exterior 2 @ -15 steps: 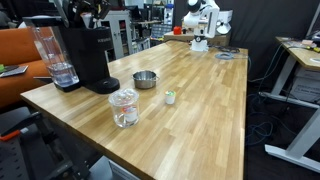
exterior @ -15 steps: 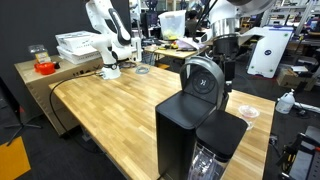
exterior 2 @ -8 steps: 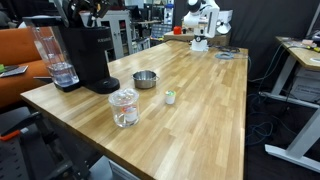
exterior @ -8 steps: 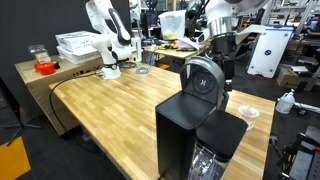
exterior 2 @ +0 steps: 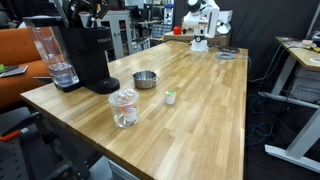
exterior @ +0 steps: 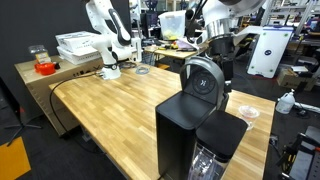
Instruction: Put the white object in the coffee machine
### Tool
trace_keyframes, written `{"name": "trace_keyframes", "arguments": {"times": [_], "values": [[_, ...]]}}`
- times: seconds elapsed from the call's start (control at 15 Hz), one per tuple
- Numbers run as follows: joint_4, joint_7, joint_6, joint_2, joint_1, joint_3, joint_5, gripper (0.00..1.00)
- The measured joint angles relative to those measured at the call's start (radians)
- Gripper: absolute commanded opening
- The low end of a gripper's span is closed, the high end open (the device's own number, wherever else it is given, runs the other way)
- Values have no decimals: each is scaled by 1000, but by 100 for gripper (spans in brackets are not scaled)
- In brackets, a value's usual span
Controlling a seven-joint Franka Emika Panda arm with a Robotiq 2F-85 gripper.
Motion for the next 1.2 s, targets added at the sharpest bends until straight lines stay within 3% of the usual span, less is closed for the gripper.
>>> {"name": "trace_keyframes", "arguments": {"times": [1.2], "values": [[115,-28,-72,103,-22,3,-1,25]]}}
